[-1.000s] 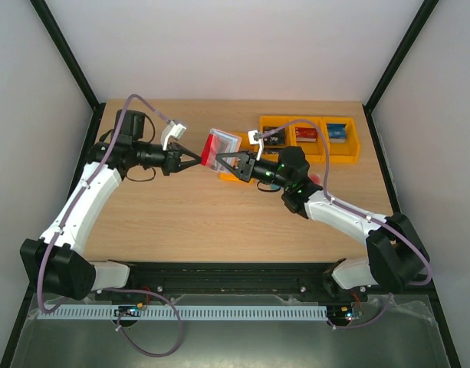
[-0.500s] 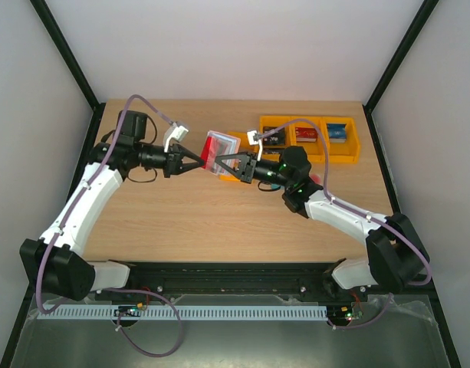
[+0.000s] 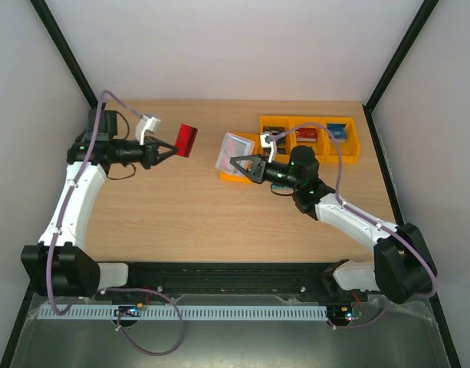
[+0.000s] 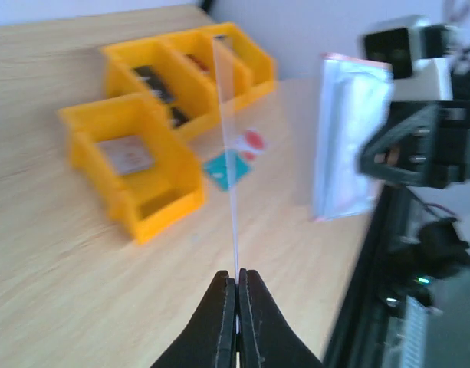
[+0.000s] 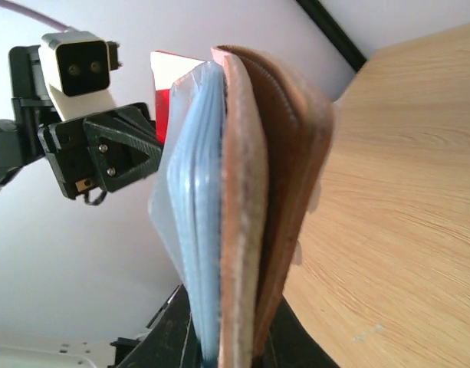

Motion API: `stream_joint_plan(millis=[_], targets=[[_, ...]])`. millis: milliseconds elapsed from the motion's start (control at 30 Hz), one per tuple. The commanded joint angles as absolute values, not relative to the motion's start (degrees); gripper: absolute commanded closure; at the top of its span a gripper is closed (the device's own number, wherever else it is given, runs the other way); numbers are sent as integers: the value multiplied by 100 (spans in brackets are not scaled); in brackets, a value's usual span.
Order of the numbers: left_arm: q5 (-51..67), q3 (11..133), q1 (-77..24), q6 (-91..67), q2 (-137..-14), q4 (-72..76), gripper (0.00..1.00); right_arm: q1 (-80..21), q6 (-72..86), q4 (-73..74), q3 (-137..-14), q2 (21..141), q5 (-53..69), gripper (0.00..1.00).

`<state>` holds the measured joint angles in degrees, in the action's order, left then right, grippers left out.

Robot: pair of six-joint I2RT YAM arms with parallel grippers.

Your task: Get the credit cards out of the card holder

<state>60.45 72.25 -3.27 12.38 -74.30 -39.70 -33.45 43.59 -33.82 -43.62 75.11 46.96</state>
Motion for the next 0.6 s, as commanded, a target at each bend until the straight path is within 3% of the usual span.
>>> stream_joint_plan(millis=[0,233,567], targets=[[5396,7235,99,1729,-7309,-4122,98,-3208,3884,-2639,-4204,7176,4548,98],[3166,7454,-195,2261,-7271,-3759,98,-3674,4032,-2401,-4195,8062,4661,98],[-1943,7584,-2329,4348,-7419,-3391,98,-4375,4131,-1235,-5301,9714,4683,98]])
